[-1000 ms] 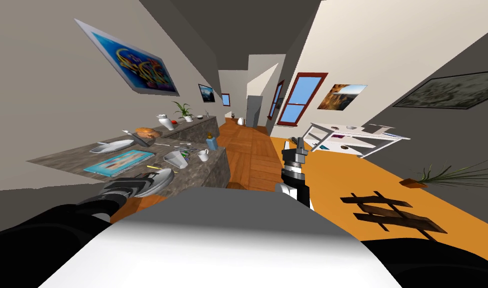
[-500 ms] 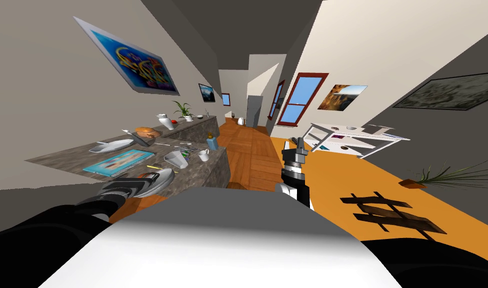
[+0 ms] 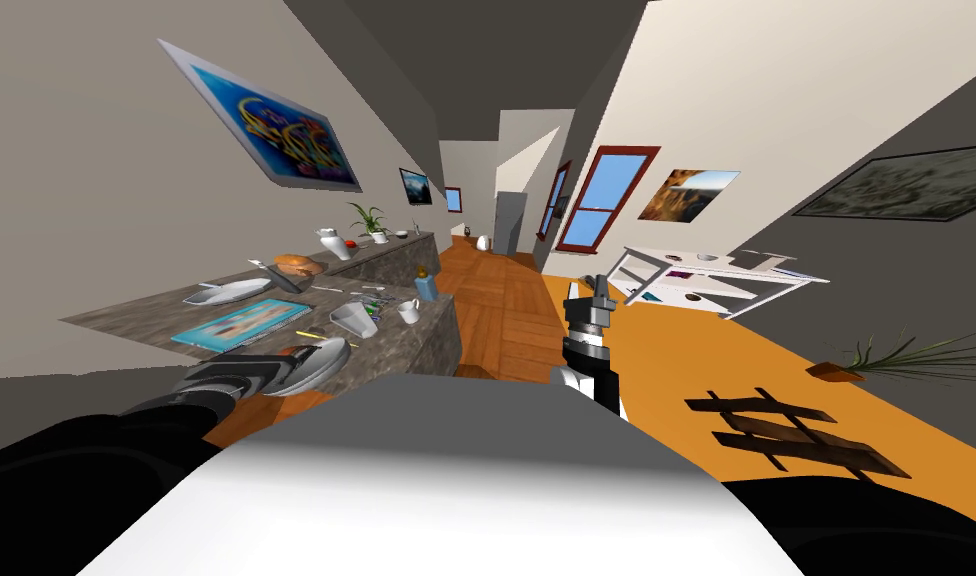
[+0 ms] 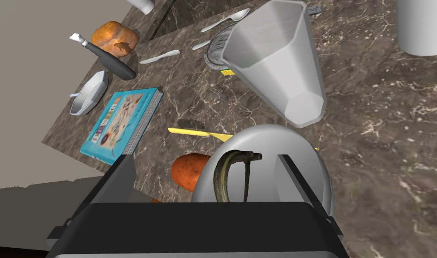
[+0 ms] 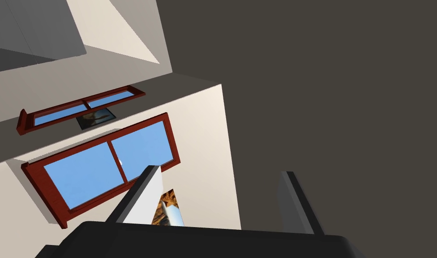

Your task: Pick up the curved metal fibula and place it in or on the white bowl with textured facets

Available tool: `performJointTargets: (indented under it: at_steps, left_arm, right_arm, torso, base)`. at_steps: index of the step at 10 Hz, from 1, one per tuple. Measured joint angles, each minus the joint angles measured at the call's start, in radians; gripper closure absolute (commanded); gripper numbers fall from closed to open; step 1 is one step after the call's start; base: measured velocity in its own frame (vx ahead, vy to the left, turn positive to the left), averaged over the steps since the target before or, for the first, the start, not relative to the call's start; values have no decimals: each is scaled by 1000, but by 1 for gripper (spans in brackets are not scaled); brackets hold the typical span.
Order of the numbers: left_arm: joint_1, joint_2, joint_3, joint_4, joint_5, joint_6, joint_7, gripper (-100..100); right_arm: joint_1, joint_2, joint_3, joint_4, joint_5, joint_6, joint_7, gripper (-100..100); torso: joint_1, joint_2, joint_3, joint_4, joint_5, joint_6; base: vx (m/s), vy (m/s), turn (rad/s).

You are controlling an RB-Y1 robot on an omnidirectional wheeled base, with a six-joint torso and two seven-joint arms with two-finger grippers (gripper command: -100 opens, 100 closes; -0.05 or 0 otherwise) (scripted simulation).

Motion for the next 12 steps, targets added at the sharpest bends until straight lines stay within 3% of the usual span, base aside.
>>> performJointTargets:
  at_steps: [6,7,12]
  left_arm:
    - [81,13,70,-122,52,54,63,-100]
    - [83,13,72,-124,54,56,66,0]
    - [83,13,71,-124,54,56,66,0]
  right_arm:
    - [0,0,0,0,0,0,0,0]
    - [0,0,0,0,0,0,0,0]
    - [0,0,0,0,0,0,0,0]
  torso:
    - [-2,2,1,0,0,0]
    - [-1,2,1,0,0,0]
    - [-1,2,1,0,0,0]
  base:
    - [5,-5,15]
    - [0,0,0]
    - [0,0,0]
